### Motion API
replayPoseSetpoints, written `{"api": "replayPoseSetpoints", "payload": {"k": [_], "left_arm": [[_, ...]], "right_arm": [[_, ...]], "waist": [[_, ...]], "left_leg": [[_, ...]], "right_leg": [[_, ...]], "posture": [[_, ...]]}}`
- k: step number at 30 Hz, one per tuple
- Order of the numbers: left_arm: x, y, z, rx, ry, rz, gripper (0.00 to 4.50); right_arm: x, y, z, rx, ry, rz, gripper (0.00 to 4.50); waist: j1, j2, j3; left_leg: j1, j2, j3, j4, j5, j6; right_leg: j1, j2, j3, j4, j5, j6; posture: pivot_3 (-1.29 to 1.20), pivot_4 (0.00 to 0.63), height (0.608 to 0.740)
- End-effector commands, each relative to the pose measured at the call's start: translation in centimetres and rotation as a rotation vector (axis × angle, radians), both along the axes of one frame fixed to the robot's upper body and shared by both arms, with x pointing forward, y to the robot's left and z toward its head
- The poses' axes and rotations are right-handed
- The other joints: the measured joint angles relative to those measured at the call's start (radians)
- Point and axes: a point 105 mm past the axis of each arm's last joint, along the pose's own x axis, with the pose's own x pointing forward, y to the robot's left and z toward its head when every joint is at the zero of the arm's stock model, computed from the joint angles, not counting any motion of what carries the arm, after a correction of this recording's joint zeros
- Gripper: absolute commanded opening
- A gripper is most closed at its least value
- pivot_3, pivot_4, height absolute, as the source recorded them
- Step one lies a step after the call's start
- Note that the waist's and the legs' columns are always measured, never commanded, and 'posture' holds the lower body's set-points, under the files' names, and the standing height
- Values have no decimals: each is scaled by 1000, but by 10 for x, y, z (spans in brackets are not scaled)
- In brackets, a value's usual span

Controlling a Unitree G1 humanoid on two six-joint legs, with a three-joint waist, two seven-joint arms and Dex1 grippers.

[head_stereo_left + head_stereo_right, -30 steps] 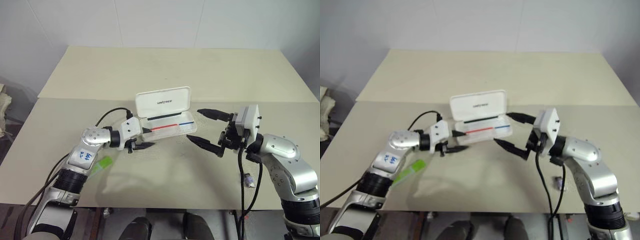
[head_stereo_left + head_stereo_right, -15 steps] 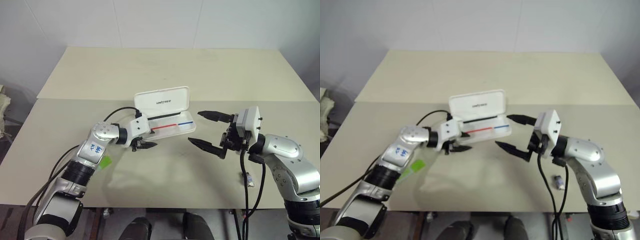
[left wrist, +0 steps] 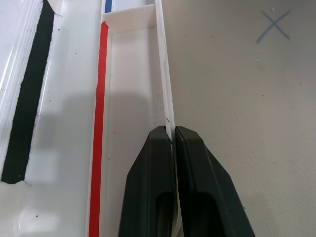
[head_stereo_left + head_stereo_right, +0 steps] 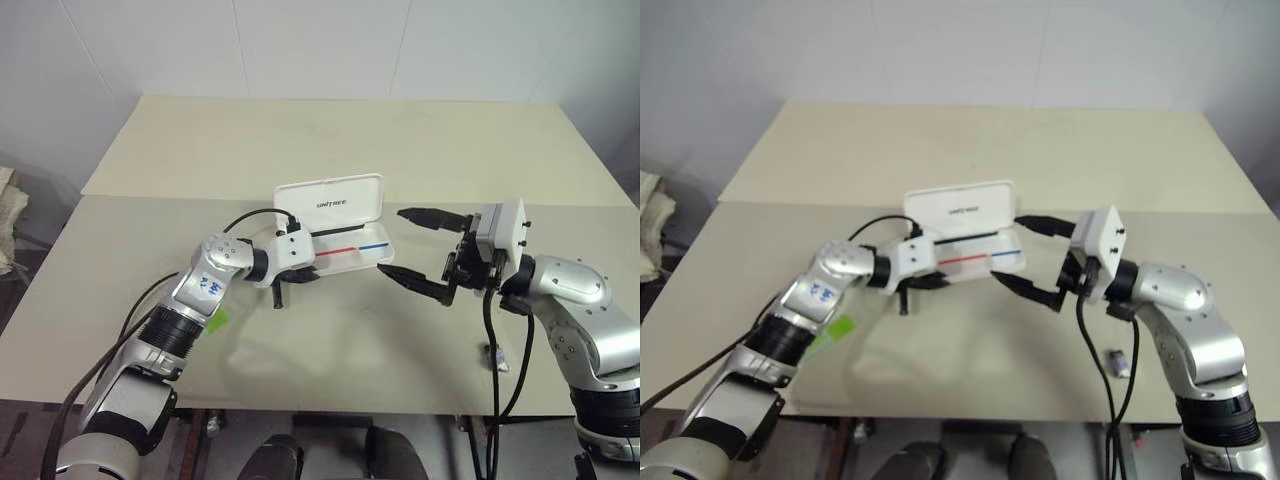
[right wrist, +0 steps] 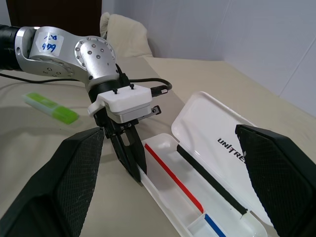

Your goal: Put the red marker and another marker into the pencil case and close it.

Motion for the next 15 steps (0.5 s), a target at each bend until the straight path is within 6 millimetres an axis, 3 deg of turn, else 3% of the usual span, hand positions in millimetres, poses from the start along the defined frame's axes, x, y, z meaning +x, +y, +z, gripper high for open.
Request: {"api": "replayPoseSetpoints", "payload": {"k": [1,8,15], "left_arm": [[-8,-2,-13,18,41,-21,19],[-34,-26,10,-97,-9,-172,19],[-52,-31,18,-104,-12,-242,19]], "right_arm": [[-2,-4,9,-10,-45,-7,4500],[-6,-6,4,-23,0,0,4500],[-8,-7,2,-33,26,-2,4500]], "waist": [[0,0,0],[-1,0,0],[-8,0,0]], "left_leg": [[0,0,0,0,0,0],[-1,0,0,-3,-1,2],[-6,0,6,-3,-5,7]], "right_leg": [[0,0,0,0,0,0],[-4,-1,0,1,0,0],[-14,-4,-2,4,2,-1]], "posture": [[0,150,740],[0,150,740],[0,150,740]]}}
